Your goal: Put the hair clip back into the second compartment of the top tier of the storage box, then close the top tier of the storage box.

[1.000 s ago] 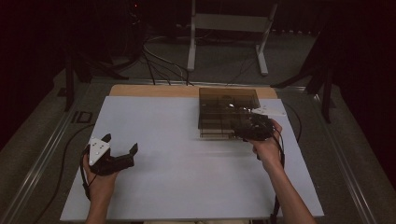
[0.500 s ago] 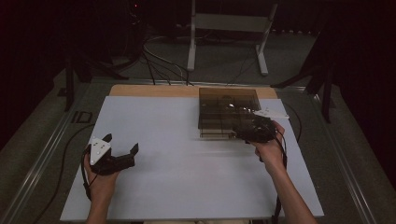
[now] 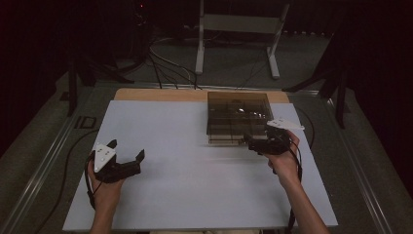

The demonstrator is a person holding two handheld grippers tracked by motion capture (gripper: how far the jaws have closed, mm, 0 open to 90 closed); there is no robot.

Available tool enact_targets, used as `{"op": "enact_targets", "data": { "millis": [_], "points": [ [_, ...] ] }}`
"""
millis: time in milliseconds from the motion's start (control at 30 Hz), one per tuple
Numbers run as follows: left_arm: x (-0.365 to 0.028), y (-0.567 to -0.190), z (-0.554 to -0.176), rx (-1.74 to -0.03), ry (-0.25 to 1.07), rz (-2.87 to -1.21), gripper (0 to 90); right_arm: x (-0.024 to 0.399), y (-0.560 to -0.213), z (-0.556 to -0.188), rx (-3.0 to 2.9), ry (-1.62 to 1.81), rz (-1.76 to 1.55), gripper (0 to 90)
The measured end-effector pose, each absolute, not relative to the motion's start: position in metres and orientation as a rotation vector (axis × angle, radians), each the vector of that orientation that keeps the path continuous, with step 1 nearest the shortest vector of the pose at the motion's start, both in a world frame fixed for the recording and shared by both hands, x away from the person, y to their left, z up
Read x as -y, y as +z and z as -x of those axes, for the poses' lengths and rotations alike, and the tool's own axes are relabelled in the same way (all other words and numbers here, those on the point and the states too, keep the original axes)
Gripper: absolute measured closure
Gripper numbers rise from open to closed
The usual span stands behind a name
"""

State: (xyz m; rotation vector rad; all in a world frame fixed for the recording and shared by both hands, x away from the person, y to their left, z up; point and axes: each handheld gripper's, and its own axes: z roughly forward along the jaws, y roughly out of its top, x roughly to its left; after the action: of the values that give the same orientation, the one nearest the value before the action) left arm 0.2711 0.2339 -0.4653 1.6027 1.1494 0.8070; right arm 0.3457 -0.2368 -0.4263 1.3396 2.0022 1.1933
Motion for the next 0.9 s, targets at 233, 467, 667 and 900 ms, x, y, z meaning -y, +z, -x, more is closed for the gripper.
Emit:
{"op": "enact_targets", "data": {
  "millis": [233, 467, 667, 900],
  "points": [
    [-0.233, -0.465, -0.271, -1.148, 0.808, -1.603, 0.3, 0.240, -0.431, -0.340, -2.007, 1.197, -1.344, 10.5],
    [-0.234, -0.465, -0.271, -1.149, 0.807, -1.602, 0.3, 0.242, -0.436, -0.334, -2.011, 1.188, -1.346, 14.4],
    [-0.234, -0.465, -0.271, -1.150, 0.804, -1.599, 0.3, 0.244, -0.439, -0.330, -2.013, 1.184, -1.353, 16.2],
    [-0.233, -0.465, -0.270, -1.148, 0.808, -1.603, 0.3, 0.246, -0.442, -0.325, -2.010, 1.183, -1.358, 23.4]
  ]
}}
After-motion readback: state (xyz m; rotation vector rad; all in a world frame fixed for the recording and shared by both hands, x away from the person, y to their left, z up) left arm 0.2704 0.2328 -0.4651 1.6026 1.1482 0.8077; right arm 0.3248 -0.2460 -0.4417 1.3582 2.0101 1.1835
